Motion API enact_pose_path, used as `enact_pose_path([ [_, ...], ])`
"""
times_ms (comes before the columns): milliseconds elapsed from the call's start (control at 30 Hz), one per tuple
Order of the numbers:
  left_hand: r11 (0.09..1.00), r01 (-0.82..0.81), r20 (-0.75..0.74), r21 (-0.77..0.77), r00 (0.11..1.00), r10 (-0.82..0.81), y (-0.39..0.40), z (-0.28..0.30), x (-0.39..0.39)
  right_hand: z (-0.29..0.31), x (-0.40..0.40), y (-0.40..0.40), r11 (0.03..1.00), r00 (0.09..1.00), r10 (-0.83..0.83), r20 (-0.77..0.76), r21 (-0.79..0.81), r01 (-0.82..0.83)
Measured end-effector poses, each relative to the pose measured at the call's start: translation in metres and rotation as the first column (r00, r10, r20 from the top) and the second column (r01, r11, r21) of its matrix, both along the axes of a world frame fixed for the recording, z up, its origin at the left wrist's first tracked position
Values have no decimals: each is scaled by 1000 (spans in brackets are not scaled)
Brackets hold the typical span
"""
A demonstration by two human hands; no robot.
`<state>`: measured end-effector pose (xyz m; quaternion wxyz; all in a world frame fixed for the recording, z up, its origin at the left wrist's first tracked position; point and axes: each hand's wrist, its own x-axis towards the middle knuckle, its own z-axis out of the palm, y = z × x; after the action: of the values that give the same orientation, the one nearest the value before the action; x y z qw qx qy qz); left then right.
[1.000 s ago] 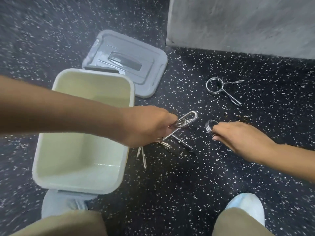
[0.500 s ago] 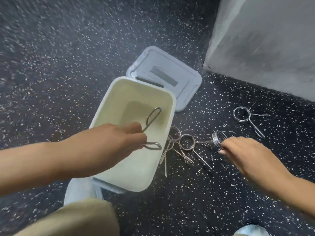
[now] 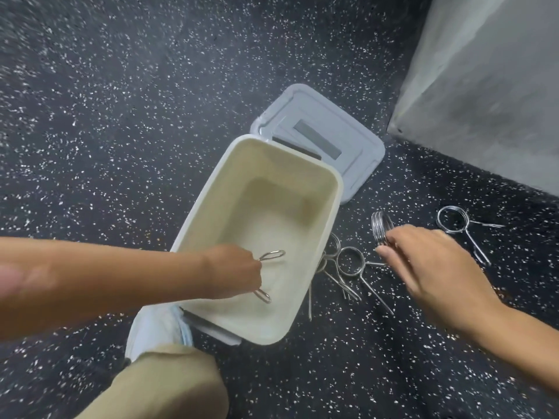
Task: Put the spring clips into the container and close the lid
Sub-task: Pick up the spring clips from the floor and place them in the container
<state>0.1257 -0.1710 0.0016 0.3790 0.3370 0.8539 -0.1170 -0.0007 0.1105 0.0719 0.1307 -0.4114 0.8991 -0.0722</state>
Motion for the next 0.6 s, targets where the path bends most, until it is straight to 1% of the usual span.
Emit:
enact_pose_path([
  [133,1000,-3,24,-10,1000,3,-1,-11,7,14,-2,-24,996,1000,23,-1,-81,-23],
  [200,1000,-29,31,5,999,29,-3,-14,12,25,-1,-39,993,998,63,-3,-100,-63],
  [267,997,-71,32,8,997,71,-6,-15,15,36,-1,-55,989,995,95,36,-115,-90],
  [333,991,-134,48,3,990,133,-10,-13,14,42,-2,-71,987,989,74,131,-153,-54],
  [367,987,-163,65,-1,985,162,-11,-10,12,44,-4,-79,983,976,32,216,-182,8],
  [433,975,-223,84,6,972,221,-14,-4,7,46,-10,-94,965,912,-63,406,-210,160],
  [467,966,-257,75,25,964,255,-16,1,5,47,-15,-101,956,882,-83,463,-212,201],
  [533,941,-328,27,82,945,327,-21,12,2,47,-23,-116,961,860,-71,505,-197,195],
  [600,915,-377,-6,144,924,382,-24,25,2,44,-29,-131,974,871,-37,489,-176,140],
])
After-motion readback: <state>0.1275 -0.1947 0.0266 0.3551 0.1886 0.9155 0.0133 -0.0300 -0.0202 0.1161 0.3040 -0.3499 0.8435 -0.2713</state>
